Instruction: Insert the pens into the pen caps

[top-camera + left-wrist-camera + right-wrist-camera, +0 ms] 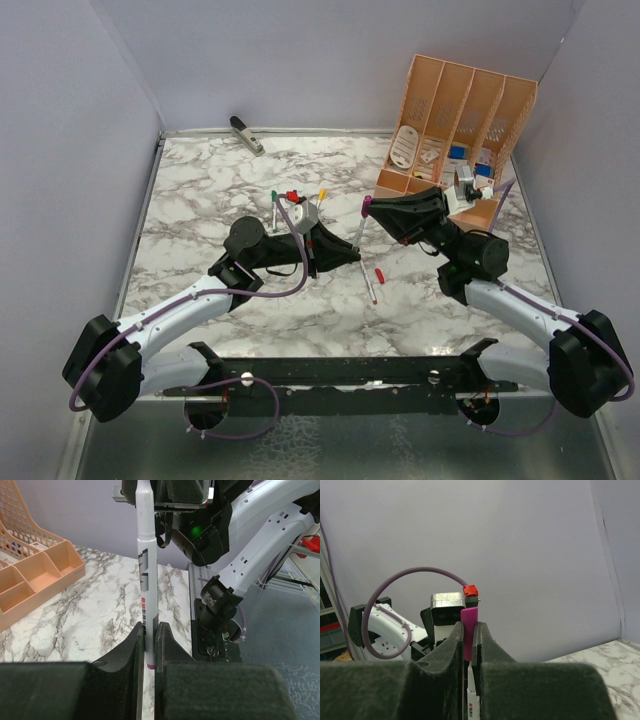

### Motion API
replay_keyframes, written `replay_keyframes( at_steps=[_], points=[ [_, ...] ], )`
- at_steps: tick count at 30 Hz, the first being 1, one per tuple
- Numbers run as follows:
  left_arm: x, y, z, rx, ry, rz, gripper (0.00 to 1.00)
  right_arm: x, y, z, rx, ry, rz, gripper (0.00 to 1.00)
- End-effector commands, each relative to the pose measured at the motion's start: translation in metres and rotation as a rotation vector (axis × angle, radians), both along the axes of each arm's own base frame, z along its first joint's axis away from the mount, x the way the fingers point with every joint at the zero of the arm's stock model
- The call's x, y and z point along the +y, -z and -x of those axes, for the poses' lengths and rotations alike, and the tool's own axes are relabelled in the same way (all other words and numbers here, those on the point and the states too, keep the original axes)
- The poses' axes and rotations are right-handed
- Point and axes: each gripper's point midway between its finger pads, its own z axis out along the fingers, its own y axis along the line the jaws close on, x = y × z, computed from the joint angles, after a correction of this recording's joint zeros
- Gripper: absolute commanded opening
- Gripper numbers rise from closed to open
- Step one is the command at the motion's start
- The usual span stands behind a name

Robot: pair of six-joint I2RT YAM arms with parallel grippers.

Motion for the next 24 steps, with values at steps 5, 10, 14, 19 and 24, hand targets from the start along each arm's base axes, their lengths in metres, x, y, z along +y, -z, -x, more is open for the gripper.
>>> replay_keyframes(
  at_steps=[5,10,14,19,24],
  points=[
    [0.002,-0.016,-0.003,-0.053,-0.026,0.045,0.0,-0.002,-0.013,0.005,-0.04,-0.001,-0.027,0.01],
    [0.003,-0.021,-0.004,-0.067,-0.037,0.054,0.0,0.001,-0.002,0.002,-0.008,0.005,0.004,0.01],
    [0.004,-0.028,-0.003,-0.084,-0.035,0.066,0.0,0.005,0.012,-0.003,0.026,0.007,0.031,0.01],
    [0.007,-0.04,-0.003,-0.116,-0.054,0.088,0.0,0.01,0.03,-0.008,0.073,-0.002,0.058,0.01],
    [0.012,-0.051,-0.007,-0.142,-0.1,0.116,0.0,0.018,0.053,-0.012,0.128,-0.018,0.094,0.01]
  ],
)
